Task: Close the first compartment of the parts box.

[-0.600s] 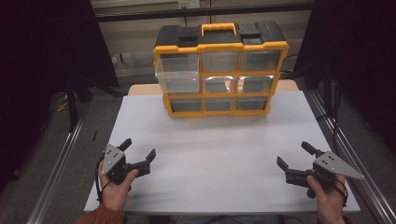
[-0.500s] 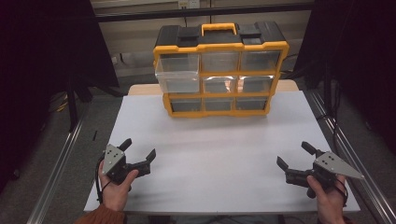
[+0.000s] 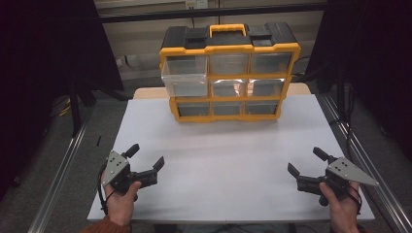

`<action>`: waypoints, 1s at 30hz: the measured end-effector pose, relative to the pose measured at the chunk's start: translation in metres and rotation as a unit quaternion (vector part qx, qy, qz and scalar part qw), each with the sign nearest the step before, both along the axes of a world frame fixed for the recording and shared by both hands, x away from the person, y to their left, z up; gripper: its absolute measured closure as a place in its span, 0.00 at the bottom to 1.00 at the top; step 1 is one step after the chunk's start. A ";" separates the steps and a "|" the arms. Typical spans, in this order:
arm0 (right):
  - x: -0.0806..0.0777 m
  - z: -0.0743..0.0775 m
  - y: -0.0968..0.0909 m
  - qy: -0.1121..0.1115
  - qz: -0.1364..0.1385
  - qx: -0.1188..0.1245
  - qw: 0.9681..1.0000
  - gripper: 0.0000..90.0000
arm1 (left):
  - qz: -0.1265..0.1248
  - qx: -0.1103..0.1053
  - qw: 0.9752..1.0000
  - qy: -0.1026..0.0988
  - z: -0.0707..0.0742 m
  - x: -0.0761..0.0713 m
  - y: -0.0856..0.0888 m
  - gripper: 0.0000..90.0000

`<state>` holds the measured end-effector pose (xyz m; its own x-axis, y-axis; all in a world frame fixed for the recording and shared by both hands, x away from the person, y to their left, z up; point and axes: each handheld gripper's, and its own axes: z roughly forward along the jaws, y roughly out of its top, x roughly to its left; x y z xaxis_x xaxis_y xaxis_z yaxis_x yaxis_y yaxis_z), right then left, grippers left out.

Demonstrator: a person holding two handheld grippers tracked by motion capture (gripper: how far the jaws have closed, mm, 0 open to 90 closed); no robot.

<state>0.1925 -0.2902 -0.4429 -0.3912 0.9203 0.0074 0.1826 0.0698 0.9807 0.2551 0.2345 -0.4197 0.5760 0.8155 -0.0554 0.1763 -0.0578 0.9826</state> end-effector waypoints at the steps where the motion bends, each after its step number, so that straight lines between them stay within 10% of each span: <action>1: 0.000 0.000 0.000 0.001 0.001 -0.001 1.000 0.01 | -0.004 -0.015 1.000 0.009 0.001 0.001 -0.002 0.03; 14: 0.003 0.000 0.002 0.002 0.003 0.003 1.000 0.01 | -0.047 0.005 0.999 0.017 0.015 -0.002 -0.023 0.03; 30: 0.005 -0.001 0.002 0.000 0.006 0.006 1.000 0.01 | -0.084 0.008 0.996 -0.033 0.042 0.013 -0.054 0.06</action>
